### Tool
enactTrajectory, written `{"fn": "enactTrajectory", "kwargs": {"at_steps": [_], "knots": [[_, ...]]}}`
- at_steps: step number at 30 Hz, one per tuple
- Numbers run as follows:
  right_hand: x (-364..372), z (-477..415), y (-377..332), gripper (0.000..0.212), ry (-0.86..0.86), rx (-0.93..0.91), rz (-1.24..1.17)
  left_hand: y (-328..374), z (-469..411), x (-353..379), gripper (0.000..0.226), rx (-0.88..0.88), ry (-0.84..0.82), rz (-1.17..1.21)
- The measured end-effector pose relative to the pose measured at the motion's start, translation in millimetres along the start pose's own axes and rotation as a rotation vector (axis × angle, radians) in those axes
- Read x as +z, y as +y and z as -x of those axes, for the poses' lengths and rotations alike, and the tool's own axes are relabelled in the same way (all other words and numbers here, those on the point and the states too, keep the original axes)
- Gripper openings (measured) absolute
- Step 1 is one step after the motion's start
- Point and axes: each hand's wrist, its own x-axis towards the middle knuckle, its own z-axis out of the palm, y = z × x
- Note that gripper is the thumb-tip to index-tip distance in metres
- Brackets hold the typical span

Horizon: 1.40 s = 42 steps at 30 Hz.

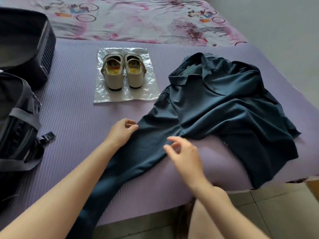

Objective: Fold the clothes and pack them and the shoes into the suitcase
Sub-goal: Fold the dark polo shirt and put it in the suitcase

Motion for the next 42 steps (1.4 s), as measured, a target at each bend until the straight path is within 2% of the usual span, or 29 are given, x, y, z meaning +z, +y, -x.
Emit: {"fn": "enactTrajectory", "kwargs": {"at_steps": [3, 5, 9, 11, 14, 16, 18, 21, 23, 27, 31, 34, 37, 38, 40, 41, 42], "knots": [[-36.2, -60.3, 26.6, 0.031, 0.190, -0.061, 0.050, 14.4, -16.7, 18.4, 0.036, 0.030, 0.050, -0.029], [-62.0, -94.7, 39.5, 0.037, 0.242, -0.087, 0.127, 24.4, -33.0, 30.7, 0.044, 0.040, 0.055, -0.035], [-91.8, -131.6, 56.6, 0.057, 0.167, -0.144, 0.424, 46.1, -68.6, 57.9, 0.063, -0.001, 0.043, -0.141], [-86.8, -132.9, 69.6, 0.053, 0.069, -0.183, 0.596, 52.0, -81.6, 67.5, 0.067, -0.053, 0.076, -0.254], [-76.5, -127.4, 90.3, 0.046, 0.054, -0.281, 0.706, 53.0, -90.6, 73.7, 0.046, -0.055, 0.087, -0.218], [-74.9, -123.9, 98.4, 0.050, 0.051, -0.320, 0.684, 51.5, -89.4, 70.6, 0.032, -0.010, 0.121, -0.157], [-74.6, -119.9, 103.0, 0.051, 0.008, -0.338, 0.690, 49.5, -84.7, 61.1, 0.028, 0.031, 0.204, -0.063], [-69.0, -114.3, 101.5, 0.020, 0.106, -0.392, 0.584, 40.7, -73.1, 40.9, 0.026, 0.073, 0.314, 0.061], [-60.2, -107.5, 88.8, 0.007, 0.206, -0.383, 0.447, 35.5, -62.3, 27.7, 0.021, 0.132, 0.368, 0.120], [-33.1, -80.8, 36.7, 0.011, 0.298, -0.397, 0.177, 41.1, -34.2, -8.2, 0.011, 0.247, 0.479, 0.259], [4.5, -25.8, -13.1, 0.012, 0.295, -0.527, 0.053, 35.1, -12.1, -71.9, 0.010, 0.295, 0.598, 0.329], [43.4, 17.6, -42.9, 0.016, 0.200, -0.637, 0.024, 23.1, 6.9, -113.2, 0.012, 0.286, 0.655, 0.321], [86.7, 44.1, -67.0, 0.018, -0.006, -0.681, 0.105, -1.9, 20.4, -138.3, 0.009, 0.171, 0.662, 0.179], [99.1, 49.3, -73.2, 0.016, -0.073, -0.686, 0.194, -14.2, 21.7, -143.6, 0.010, 0.095, 0.630, 0.102], [114.3, 54.0, -83.9, 0.013, -0.318, -0.639, 0.297, -36.0, 24.2, -147.5, 0.027, -0.075, 0.517, -0.105], [113.5, 52.4, -88.4, 0.016, -0.455, -0.586, 0.277, -44.0, 25.0, -146.3, 0.036, -0.144, 0.459, -0.211], [107.2, 45.6, -92.3, 0.019, -0.493, -0.554, 0.233, -48.4, 26.5, -143.1, 0.043, -0.187, 0.420, -0.304]]}}
